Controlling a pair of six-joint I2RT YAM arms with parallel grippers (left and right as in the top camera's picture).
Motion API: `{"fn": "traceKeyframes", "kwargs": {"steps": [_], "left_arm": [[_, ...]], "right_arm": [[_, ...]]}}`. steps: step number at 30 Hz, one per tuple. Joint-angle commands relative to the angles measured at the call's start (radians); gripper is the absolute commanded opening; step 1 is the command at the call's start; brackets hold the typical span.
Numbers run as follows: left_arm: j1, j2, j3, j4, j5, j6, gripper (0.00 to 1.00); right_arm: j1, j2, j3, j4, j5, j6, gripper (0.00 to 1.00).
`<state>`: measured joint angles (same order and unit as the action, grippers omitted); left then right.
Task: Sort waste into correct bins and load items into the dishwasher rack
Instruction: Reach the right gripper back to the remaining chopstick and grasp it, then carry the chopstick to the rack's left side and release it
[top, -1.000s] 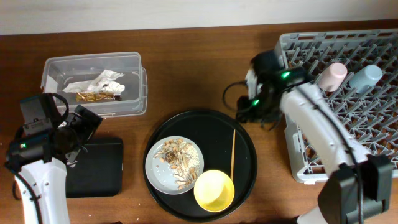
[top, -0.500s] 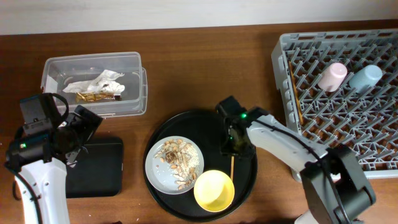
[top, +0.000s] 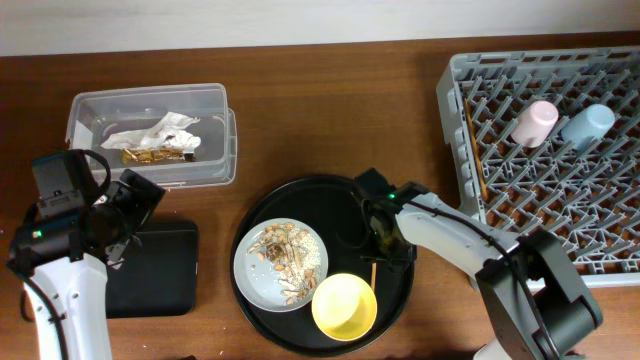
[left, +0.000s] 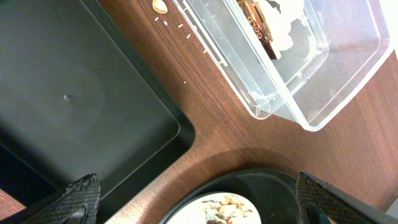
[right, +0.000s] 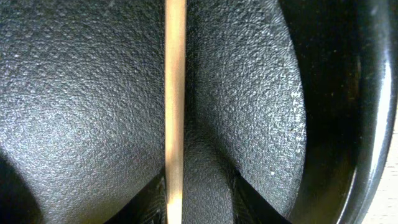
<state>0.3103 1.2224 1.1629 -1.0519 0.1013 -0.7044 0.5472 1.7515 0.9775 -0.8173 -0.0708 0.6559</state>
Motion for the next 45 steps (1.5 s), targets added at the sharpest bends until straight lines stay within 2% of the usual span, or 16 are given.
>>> {"fn": "traceKeyframes", "kwargs": {"steps": [1,4,10,14,20,22,25,29,34,37,40,45], "left_arm": [[0.005,0.000,0.001,0.000,0.007,-0.013,0.99],[0.005,0.000,0.001,0.000,0.007,-0.013,0.99],[0.005,0.000,0.001,0.000,0.007,-0.013,0.99],[0.005,0.000,0.001,0.000,0.007,-0.013,0.99],[0.005,0.000,0.001,0.000,0.007,-0.013,0.99],[0.005,0.000,0.001,0.000,0.007,-0.013,0.99],[0.005,0.000,0.001,0.000,0.007,-0.013,0.99],[0.005,0.000,0.001,0.000,0.007,-0.013,0.99],[0.005,0.000,0.001,0.000,0.007,-0.013,0.99],[0.005,0.001,0.001,0.000,0.007,-0.013,0.99],[0.005,0.000,0.001,0.000,0.007,-0.013,0.99],[0.005,0.000,0.001,0.000,0.007,-0.013,0.99]], "right_arm": [[0.036,0.009,-0.026,0.020,-0.006,0.019,0.29],[0.035,0.009,-0.026,0.018,-0.008,0.034,0.18],[0.034,0.009,-0.002,-0.008,-0.007,0.037,0.05],[0.018,-0.002,0.076,-0.090,-0.006,0.027,0.04],[-0.132,-0.055,0.358,-0.343,0.005,-0.181,0.04],[-0.245,-0.057,0.520,-0.452,0.005,-0.301,0.04],[-0.397,-0.057,0.677,-0.491,0.005,-0.472,0.04],[-0.608,-0.057,0.798,-0.448,0.004,-0.641,0.04],[-0.769,-0.048,0.799,-0.296,0.000,-0.687,0.04],[-0.801,-0.023,0.799,-0.214,-0.007,-0.690,0.04],[-0.796,0.027,0.799,-0.164,-0.034,-0.768,0.04],[-0.789,0.129,0.799,-0.145,-0.033,-0.787,0.05]]}}
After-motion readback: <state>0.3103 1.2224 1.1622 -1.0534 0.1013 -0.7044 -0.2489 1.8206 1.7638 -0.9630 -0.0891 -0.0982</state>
